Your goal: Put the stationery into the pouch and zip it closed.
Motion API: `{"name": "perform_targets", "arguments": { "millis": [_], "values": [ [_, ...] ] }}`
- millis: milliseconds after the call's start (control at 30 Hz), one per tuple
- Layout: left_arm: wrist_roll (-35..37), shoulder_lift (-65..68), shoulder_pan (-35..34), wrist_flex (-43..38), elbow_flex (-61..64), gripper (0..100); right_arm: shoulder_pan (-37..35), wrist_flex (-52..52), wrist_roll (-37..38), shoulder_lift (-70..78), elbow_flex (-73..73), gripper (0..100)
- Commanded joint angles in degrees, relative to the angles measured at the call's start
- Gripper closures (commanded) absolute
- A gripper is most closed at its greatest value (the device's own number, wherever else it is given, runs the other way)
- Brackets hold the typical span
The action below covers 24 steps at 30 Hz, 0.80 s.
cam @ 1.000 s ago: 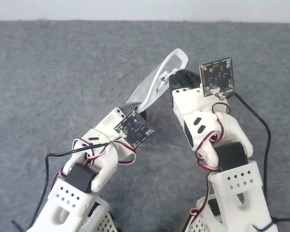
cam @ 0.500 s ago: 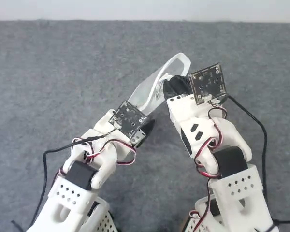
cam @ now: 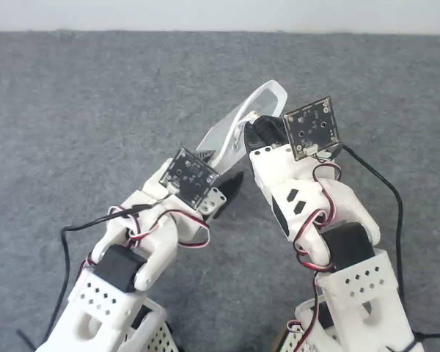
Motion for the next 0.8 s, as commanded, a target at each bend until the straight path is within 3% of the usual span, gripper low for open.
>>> {"name": "perform_targets", "arguments": {
  "millis": [0, 300, 467, 767],
  "values": [
    [0.8, -0.8, 2.5, -0.4, -3.1, 81, -1.7, 0.5, 0.9, -1.8, -0.6, 99.3],
    [0.5, -0.8, 2.2, -9.1, 1.3, 92, -3.1, 0.1, 1.0, -1.8, 0.6, 99.3],
    [0.5, -0.8, 2.2, -9.1, 1.3, 99, -3.3, 0.1, 1.0, -1.8, 0.6, 99.3],
    [0.4, -0.9, 2.1, -6.1, 1.1, 99, -0.3, -3.4, 0.8, -1.2, 0.5, 99.3]
  ]
}}
